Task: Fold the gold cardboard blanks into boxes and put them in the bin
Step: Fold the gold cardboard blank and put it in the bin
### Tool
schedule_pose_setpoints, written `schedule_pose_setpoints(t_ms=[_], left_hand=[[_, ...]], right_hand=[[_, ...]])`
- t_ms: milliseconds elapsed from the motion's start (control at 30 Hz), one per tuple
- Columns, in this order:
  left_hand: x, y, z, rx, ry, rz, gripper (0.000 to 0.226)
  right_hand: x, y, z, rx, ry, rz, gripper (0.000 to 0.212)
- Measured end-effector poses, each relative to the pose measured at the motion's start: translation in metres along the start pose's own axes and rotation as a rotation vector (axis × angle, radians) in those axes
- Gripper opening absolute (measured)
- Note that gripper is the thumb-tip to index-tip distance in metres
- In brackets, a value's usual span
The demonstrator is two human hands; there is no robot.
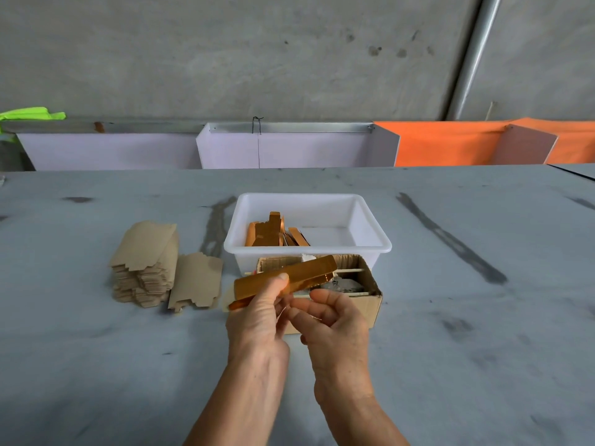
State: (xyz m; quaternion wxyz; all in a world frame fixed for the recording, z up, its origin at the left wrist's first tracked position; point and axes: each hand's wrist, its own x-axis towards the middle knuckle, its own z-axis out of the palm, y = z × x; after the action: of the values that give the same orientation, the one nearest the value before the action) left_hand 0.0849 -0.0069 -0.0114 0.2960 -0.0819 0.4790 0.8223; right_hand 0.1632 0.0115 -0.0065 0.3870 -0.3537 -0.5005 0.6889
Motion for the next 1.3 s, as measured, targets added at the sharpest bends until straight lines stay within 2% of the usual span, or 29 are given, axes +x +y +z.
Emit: schedule_pose_setpoints(t_ms=[300, 567, 800, 900, 1167, 1300], left_hand=[[-0.006, 0.007, 0.003, 0.011, -0.013, 0.022, 0.052], [-0.016, 0.011, 0.007, 0.02, -0.047, -0.013, 0.047], [-0.024, 0.012, 0.009, 0.028, -0.08, 0.008, 0.035], [-0.027, 0.011, 0.01, 0.033, -0.091, -0.018, 0.037], [-0.031, 0.0, 0.009, 0.059, -0.075, -0.053, 0.035], [-0.027, -0.004, 0.004, 0.073, -0.01, -0.022, 0.035]], right_hand=[[-0.003, -0.007, -0.005, 0.166, -0.147, -0.016, 0.025], [0.0, -0.005, -0.009, 0.13, -0.112, -0.042, 0.019], [0.01, -0.01, -0.015, 0.009, -0.094, -0.294, 0.019], [0.011, -0.015, -0.015, 0.053, -0.119, -0.356, 0.023], [0.01, -0.01, -0.024, 0.17, -0.092, -0.173, 0.029], [0.01, -0.005, -0.029, 0.271, -0.188, -0.007, 0.029]])
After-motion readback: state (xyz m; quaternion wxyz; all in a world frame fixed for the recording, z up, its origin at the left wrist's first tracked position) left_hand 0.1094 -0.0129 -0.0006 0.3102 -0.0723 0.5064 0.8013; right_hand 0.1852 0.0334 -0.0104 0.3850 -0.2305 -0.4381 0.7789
